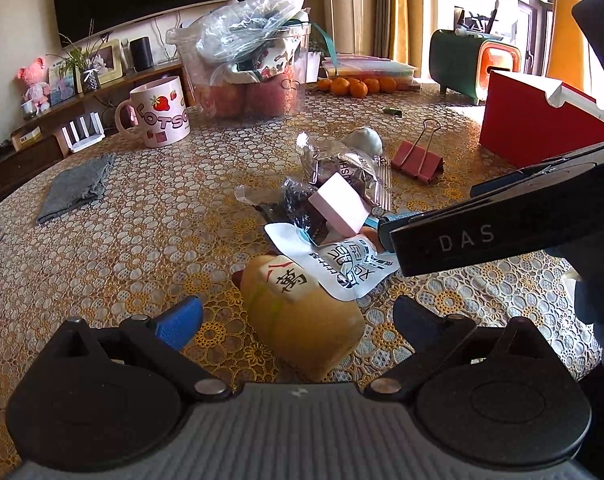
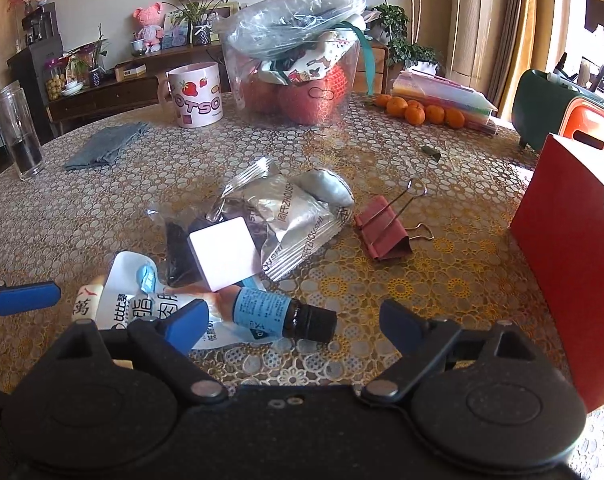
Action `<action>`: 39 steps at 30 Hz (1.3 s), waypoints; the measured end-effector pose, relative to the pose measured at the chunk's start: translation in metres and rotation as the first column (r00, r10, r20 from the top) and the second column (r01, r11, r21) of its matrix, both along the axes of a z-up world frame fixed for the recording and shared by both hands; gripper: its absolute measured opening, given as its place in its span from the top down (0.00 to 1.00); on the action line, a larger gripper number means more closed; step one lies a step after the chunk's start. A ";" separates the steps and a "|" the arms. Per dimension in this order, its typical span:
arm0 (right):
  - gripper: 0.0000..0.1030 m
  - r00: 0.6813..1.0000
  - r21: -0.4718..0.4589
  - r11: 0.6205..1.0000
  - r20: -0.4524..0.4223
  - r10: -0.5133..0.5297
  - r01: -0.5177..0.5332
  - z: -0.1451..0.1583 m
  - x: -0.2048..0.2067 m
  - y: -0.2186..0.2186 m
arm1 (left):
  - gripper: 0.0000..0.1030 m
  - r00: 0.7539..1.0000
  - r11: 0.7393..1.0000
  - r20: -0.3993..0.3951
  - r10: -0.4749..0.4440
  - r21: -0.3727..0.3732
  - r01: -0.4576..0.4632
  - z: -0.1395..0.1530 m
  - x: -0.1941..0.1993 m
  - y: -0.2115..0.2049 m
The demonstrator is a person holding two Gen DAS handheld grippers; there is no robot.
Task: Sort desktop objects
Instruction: 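Close left tool on the yellow figurine while right tool grasps the blue-labelled bottle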
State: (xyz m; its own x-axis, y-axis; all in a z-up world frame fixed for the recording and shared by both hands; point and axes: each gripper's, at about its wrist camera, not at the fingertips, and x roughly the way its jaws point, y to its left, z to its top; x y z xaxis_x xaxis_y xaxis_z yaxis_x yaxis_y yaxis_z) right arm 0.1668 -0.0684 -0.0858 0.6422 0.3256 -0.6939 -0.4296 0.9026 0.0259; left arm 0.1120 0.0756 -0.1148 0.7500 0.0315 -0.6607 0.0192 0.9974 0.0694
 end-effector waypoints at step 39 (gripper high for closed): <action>0.39 0.998 0.015 1.000 -0.061 -0.023 0.023 -0.010 0.008 -0.002 | 0.46 0.996 0.995 -0.020 0.088 -0.041 -0.088 0.006 -0.012 0.012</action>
